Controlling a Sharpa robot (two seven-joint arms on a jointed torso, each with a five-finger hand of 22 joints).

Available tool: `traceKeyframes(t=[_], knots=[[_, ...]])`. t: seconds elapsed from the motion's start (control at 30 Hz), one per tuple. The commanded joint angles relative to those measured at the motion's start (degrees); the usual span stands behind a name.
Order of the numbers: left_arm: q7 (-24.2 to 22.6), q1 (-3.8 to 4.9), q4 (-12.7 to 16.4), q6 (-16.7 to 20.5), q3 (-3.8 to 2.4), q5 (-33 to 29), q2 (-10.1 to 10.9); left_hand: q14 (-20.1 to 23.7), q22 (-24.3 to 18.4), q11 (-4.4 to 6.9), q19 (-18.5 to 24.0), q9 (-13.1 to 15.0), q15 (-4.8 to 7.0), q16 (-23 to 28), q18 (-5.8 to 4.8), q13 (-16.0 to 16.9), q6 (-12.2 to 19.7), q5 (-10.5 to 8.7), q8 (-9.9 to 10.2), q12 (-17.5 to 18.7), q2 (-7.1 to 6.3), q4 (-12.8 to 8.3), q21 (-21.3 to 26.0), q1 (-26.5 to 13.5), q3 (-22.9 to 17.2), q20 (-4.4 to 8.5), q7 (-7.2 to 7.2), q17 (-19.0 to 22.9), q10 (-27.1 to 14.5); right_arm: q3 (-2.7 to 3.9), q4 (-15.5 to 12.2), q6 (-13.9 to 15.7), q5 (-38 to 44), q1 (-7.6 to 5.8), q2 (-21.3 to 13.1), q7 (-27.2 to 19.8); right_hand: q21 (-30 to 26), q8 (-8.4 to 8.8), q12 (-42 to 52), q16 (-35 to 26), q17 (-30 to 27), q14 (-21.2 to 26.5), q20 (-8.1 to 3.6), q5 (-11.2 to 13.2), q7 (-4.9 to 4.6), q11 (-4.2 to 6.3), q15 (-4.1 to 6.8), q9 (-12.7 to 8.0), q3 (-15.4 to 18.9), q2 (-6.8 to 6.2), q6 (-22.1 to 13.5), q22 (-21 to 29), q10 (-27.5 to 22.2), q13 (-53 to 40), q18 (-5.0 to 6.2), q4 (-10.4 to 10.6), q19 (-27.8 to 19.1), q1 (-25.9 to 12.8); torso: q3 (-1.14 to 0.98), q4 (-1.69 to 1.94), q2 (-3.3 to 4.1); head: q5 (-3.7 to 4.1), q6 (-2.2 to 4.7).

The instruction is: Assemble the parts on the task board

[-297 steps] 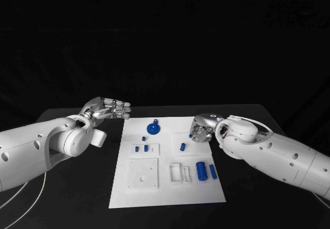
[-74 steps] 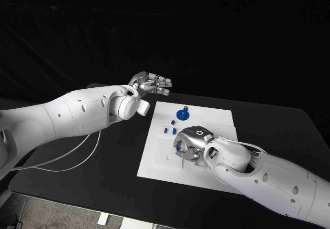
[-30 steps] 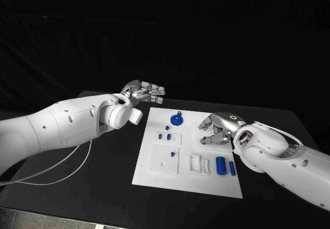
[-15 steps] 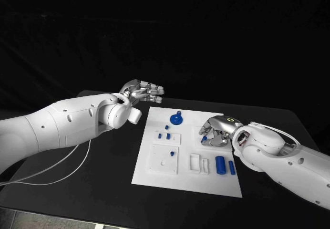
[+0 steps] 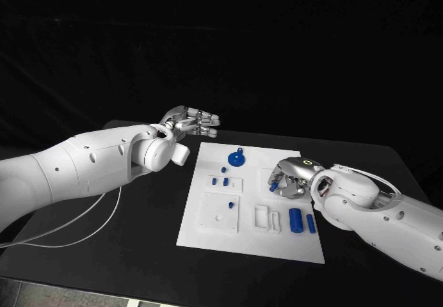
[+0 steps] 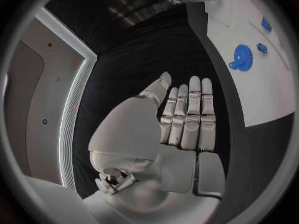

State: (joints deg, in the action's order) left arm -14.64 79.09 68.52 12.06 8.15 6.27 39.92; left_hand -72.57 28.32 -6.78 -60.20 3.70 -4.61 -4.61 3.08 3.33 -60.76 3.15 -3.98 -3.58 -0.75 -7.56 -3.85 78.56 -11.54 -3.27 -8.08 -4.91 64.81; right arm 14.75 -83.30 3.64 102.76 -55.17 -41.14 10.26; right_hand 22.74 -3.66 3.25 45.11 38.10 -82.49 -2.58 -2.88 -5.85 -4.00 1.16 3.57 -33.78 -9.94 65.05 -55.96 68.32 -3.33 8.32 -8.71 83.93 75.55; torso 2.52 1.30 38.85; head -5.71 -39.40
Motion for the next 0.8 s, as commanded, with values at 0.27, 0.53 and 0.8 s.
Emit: traceKeyframes(t=[0.27, 0.53, 0.8], knots=[[-0.2, 0.04, -0.1, -0.7, -0.05, -0.3, 0.0, 0.4, 0.0, -0.18, -0.4, 0.0, -0.04, 0.3, -0.12, 0.0, 0.4, -0.12, 0.1, -0.1, -0.06, -0.4, -0.4, 0.5, 0.0, -0.02, 0.12, 0.1, -0.4, -0.29, 0.2, 0.3, 0.6, 0.08, 0.5, -0.2, 0.2, -0.02, 0.1, 0.4, 0.2, -0.1, -0.61, 0.2, 0.13, 0.76, 0.69, 0.1, 0.4, 1.26, 2.4, -0.4, 3.0, -0.1, -0.40, 0.5, 1.9, -0.9, 0.07, -0.02, -0.04, 0.10, -0.28], [-0.2, 0.04, -0.2, -0.7, -0.05, -0.3, 0.0, 0.5, 0.0, -0.17, -0.4, 0.1, -0.04, 0.3, -0.09, 0.0, 0.4, -0.11, 0.0, -0.2, 0.04, -0.3, -0.4, 0.4, 0.0, -0.05, 0.16, 0.1, -0.4, -0.33, 0.1, 3.8, 2.3, 0.10, 0.5, 1.6, 0.5, -0.14, 0.2, 0.5, 0.4, -0.1, -1.78, 0.1, 0.99, 2.27, 1.94, 0.4, 0.0, 3.62, 6.6, -1.0, 7.8, -0.2, -0.88, -0.5, 2.0, 0.5, 0.06, -0.01, -0.03, 0.04, -0.35], [-0.2, 0.04, -0.3, -0.7, -0.05, -0.3, 0.0, 0.5, 0.0, -0.17, -0.4, 0.1, -0.04, 0.3, -0.09, 0.0, 0.4, -0.11, 0.0, -0.2, 0.04, -0.3, -0.4, 0.4, 0.0, -0.05, 0.16, 0.1, -0.4, -0.09, -1.5, 6.7, 2.2, 0.14, 0.1, 2.3, 0.9, -0.03, 0.2, 0.5, 0.5, -0.2, -2.30, 0.1, 1.28, 2.61, 2.34, 0.4, -1.6, 3.40, 7.7, -1.8, 9.0, -0.2, -1.26, -1.4, 1.9, -0.4, -0.01, 0.00, -0.05, -0.17, -0.38]])
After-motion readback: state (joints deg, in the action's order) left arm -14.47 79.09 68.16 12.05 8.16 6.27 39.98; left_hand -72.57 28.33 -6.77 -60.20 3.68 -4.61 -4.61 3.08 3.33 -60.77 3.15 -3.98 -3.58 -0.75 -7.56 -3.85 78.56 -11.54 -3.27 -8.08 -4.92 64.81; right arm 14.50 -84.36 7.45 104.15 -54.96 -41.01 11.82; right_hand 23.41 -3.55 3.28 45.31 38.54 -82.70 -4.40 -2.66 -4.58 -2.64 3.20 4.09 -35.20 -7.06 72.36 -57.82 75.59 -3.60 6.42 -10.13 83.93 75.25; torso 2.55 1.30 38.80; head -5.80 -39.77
